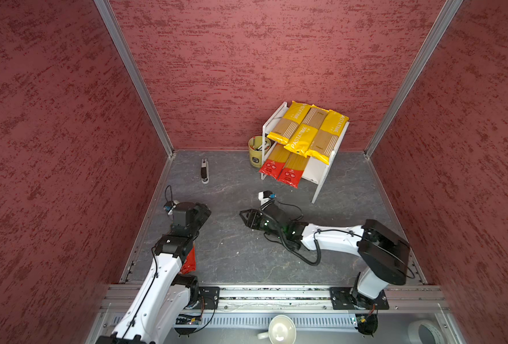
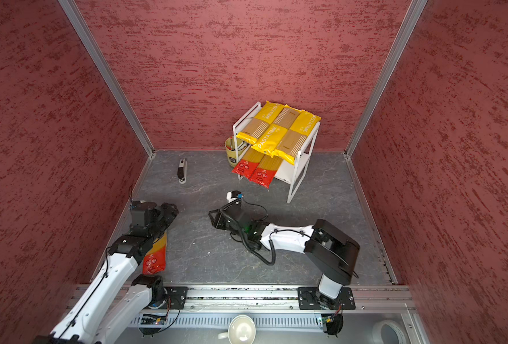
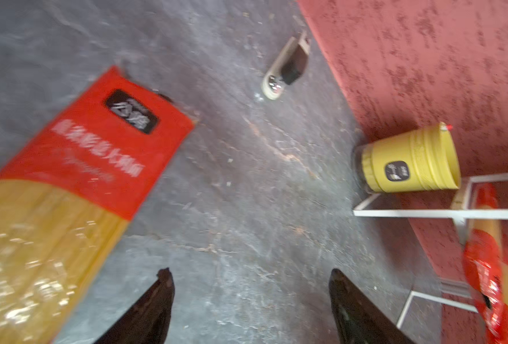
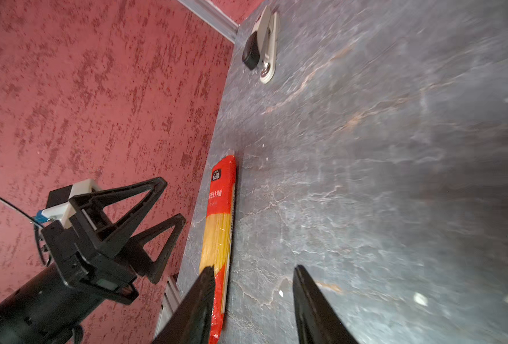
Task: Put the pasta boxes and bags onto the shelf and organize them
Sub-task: 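Withdraw the left gripper and grasp the last red pack's end with the right gripper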
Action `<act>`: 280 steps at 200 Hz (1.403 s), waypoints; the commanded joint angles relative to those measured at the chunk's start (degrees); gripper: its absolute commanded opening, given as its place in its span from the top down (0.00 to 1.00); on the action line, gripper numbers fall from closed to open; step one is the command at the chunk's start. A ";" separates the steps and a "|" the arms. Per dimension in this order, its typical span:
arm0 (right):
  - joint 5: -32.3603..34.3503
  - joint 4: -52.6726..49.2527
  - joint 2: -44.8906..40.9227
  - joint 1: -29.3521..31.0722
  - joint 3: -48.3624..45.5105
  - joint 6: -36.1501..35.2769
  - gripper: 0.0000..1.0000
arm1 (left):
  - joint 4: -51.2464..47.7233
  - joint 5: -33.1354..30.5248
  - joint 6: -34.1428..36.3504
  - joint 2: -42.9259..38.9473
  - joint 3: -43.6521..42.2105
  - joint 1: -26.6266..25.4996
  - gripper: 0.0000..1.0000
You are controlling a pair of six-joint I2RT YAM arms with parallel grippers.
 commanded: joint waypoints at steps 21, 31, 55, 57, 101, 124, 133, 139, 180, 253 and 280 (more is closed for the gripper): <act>-5.25 -4.23 15.43 4.29 16.49 -1.19 0.55 | -9.85 0.91 6.56 -7.60 1.84 7.72 0.18; -6.28 -4.81 18.86 4.74 20.24 -0.70 0.55 | -10.69 -0.10 7.85 -8.05 2.29 7.98 0.17; -9.85 -6.57 26.60 5.77 29.45 0.94 0.55 | -11.00 0.57 9.35 -8.77 2.56 8.27 0.16; -10.20 -6.81 27.38 5.85 30.28 1.08 0.55 | -10.94 0.80 9.40 -8.84 2.52 8.35 0.16; -14.11 -11.59 38.40 7.54 44.81 2.59 0.54 | -10.70 4.52 10.88 -9.04 3.26 8.40 0.16; -15.15 -13.27 42.14 7.75 49.73 3.05 0.54 | -10.72 4.76 10.97 -9.98 3.91 8.35 0.16; -15.99 -14.16 43.75 7.75 51.92 2.94 0.55 | -10.66 4.91 10.73 -10.17 4.07 8.35 0.16; -16.40 -14.67 44.67 7.76 53.17 3.16 0.55 | -10.68 5.15 10.51 -10.18 4.22 8.37 0.16; -18.46 -15.09 48.47 7.76 58.59 3.60 0.65 | -10.75 6.50 9.19 -10.56 4.97 8.30 0.16; -11.41 -3.33 34.54 5.63 39.22 2.53 1.00 | -11.54 8.49 9.15 -10.81 8.46 6.94 0.17; -8.34 4.39 25.14 2.69 23.11 7.32 1.00 | -11.04 7.64 8.20 -10.56 9.13 3.40 0.17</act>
